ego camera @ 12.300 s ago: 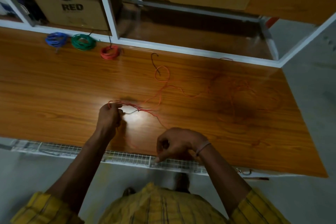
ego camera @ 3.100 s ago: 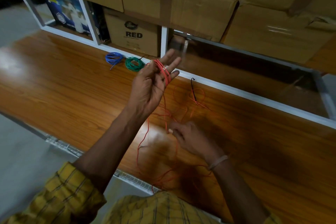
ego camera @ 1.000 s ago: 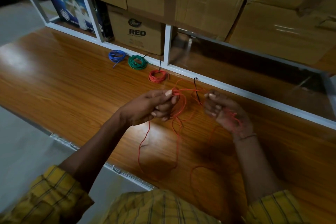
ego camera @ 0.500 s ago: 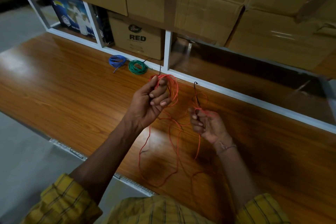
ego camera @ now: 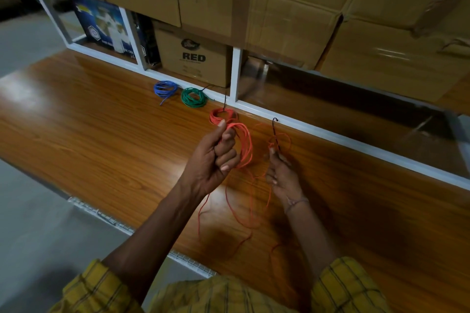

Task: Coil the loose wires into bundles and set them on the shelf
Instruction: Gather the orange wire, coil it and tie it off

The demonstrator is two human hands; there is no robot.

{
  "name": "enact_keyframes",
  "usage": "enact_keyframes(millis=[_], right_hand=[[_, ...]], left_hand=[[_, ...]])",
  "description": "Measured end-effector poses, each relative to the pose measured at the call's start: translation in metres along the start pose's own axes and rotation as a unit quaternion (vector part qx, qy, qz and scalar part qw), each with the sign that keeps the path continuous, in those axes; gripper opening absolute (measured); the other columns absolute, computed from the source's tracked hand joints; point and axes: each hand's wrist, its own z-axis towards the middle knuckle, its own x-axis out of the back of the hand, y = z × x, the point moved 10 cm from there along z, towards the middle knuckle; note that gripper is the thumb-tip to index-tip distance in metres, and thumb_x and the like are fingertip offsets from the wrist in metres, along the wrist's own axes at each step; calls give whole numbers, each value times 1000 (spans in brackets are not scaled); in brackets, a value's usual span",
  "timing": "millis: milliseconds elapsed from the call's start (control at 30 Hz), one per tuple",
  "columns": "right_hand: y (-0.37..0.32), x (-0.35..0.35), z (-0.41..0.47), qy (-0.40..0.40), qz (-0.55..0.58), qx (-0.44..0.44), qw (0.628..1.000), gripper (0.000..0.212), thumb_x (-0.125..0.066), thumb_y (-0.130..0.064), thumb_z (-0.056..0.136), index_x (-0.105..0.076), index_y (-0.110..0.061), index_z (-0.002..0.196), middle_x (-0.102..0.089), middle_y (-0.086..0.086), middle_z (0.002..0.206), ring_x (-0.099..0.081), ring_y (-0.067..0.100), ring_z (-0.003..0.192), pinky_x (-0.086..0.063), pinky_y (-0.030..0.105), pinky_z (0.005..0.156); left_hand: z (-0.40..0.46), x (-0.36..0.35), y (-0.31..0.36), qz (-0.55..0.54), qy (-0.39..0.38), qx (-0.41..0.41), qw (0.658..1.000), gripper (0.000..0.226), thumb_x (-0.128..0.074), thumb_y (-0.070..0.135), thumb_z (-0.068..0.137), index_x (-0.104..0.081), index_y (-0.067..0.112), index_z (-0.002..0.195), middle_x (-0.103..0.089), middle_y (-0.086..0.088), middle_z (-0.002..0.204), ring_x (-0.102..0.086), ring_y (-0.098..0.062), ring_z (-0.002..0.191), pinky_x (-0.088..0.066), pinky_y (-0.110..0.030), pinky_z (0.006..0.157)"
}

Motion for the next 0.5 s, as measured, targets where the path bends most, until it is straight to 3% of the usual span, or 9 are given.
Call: enact_keyframes(millis=[67,200,300,367,433,500], right_hand=[[1,11,6,34,22,5,999,17,-60,-32,103,-66,-17,100,-62,-8,72,-27,1,43,-19,17,36],[11,49,15,126,-25,-34,991,33,-52,-42,106,-63,-14,92,-26,-8,58,-22,3,41,-18,19,38],[7,55,19,158,-88,-26,983,31,-52,-39,106,-64,-13,95,-46,-7,61,-31,4,44,-24,18,39],[-2,52,21,178,-171,12,969,31,-55,-38,105,-69,-10,106,-65,1,84,-48,8,62,-37,23,52],[-9,54,20,206,-310,51,927,32,-55,-37,105,-72,-10,106,-68,4,96,-60,16,82,-46,30,70],[-10,61,19,243,-429,64,868,33,-54,-40,105,-73,-13,104,-69,4,96,-64,20,90,-53,38,81]], left_hand=[[-6,-2,2,14,2,-2,1000,43,-36,35,113,-58,17,81,-16,8,51,-14,-8,39,-26,-19,38],[-20,-11,23,47,-25,-18,998,41,-39,34,110,-59,19,78,-17,9,49,-14,-7,38,-24,-19,38],[-27,-12,37,57,-25,-26,998,43,-37,34,111,-59,20,76,-18,9,49,-13,-8,38,-21,-20,39],[-30,-10,40,45,-16,-25,999,45,-38,36,110,-61,21,74,-17,9,48,-13,-9,38,-20,-20,39],[-33,-14,42,30,-24,-26,999,45,-39,38,109,-62,21,74,-18,9,47,-14,-9,37,-22,-19,39],[-35,-21,44,29,-40,-28,998,44,-39,38,108,-62,21,74,-19,9,46,-16,-9,36,-23,-18,39]])
